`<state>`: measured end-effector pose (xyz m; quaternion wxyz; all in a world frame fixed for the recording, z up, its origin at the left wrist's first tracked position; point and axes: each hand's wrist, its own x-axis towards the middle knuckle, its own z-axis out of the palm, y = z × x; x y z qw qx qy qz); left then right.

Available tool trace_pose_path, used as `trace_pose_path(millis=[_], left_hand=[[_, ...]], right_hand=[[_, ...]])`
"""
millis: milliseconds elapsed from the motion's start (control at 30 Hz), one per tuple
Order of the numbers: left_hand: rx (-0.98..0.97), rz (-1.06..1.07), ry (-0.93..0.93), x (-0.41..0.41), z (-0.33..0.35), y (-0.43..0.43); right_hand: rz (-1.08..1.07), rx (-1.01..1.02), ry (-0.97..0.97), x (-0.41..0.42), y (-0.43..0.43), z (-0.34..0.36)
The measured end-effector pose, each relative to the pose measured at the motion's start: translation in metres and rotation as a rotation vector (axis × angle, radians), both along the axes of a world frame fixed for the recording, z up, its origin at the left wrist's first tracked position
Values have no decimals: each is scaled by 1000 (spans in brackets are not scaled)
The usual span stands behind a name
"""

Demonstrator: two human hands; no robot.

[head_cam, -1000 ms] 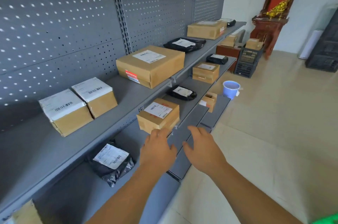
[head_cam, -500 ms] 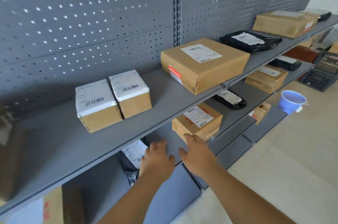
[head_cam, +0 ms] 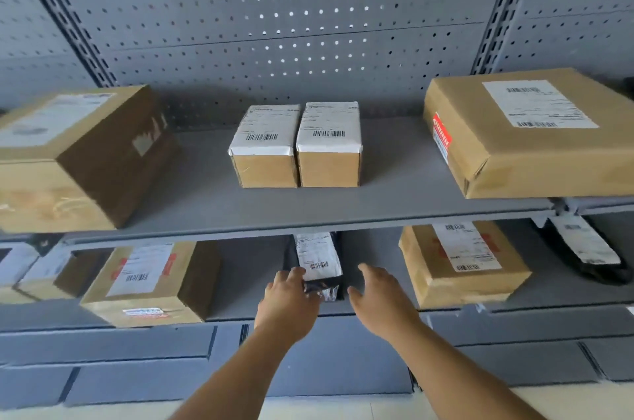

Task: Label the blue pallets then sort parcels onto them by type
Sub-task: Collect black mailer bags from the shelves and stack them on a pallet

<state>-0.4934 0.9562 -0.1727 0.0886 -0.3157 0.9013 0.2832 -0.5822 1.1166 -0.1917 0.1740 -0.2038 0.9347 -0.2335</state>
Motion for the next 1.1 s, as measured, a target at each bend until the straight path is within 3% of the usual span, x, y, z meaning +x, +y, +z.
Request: trace_pose_path(millis=[567,800,967,1100], left_hand=[[58,127,83,-32,-60,-33],[74,101,57,-61,-100,-46],[111,94,52,-67,-123,-53],[170,98,90,-69,-127,-56]], right_hand=[[-3,-22,7,-36,-41,-58],[4,-59,105,-49,-67,-93],[-32,-114,47,-54,-81,-111],[-217,-284,-129,-54,-90,-117]])
